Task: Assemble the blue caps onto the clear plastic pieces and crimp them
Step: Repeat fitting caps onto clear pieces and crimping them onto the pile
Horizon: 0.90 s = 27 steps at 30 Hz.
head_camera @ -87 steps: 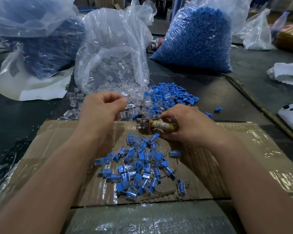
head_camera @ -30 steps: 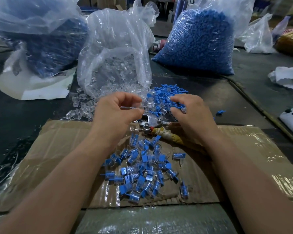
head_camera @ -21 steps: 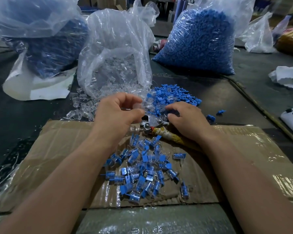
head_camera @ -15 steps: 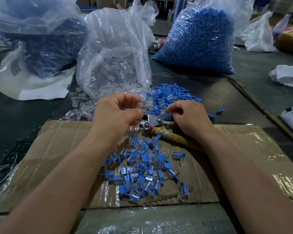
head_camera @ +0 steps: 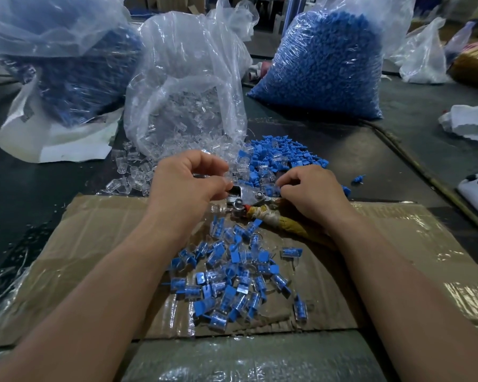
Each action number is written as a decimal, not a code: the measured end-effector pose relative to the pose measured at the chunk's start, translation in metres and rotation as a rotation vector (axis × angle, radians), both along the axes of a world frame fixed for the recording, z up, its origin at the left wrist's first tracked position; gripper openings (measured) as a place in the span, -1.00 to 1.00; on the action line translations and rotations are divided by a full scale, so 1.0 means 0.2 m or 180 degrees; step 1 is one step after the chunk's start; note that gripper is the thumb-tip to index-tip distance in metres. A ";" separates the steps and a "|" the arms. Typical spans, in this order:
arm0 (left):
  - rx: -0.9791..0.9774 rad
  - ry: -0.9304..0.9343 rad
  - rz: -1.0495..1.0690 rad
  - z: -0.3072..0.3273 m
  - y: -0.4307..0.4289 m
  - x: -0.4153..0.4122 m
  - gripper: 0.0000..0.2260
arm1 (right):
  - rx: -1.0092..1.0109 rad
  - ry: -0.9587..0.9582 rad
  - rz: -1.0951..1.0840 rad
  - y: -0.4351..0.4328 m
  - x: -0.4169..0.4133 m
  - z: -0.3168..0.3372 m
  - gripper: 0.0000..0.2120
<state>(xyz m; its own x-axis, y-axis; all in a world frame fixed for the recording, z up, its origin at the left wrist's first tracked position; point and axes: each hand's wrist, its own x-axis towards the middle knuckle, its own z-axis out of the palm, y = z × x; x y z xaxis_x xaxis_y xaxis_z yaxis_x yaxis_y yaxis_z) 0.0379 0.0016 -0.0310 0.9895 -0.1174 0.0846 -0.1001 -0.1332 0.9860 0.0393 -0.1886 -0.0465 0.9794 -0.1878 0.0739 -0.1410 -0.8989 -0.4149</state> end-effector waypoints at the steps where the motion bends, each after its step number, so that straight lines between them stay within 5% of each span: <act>1: 0.0016 -0.0009 -0.0002 0.00 0.00 0.00 -0.83 | 0.0046 -0.0049 0.0021 0.00 0.00 -0.01 -0.83; 7: -0.0091 -0.0027 -0.0010 0.00 0.00 0.00 -0.84 | 0.0408 -0.0556 0.0056 -0.01 -0.01 -0.02 -0.85; 11: -0.0184 0.0044 -0.0140 0.00 0.00 -0.01 -0.84 | 0.1243 -0.1158 -0.0134 -0.01 -0.03 0.00 -0.82; 17: -0.0394 0.0199 -0.0207 0.02 -0.01 -0.02 -0.86 | 0.2135 -0.1135 -0.0197 -0.02 -0.04 0.03 -0.77; 27: -0.0282 0.0134 -0.0213 0.01 -0.01 -0.01 -0.86 | 0.0319 -0.0590 -0.0114 0.01 -0.03 0.01 -0.84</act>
<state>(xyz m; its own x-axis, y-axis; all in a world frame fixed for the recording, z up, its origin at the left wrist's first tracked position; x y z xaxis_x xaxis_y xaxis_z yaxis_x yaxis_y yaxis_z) 0.0357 0.0005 -0.0293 0.9826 -0.1771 0.0563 -0.0642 -0.0397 0.9971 0.0330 -0.1866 -0.0447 0.9433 -0.2377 0.2316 -0.0851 -0.8477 -0.5237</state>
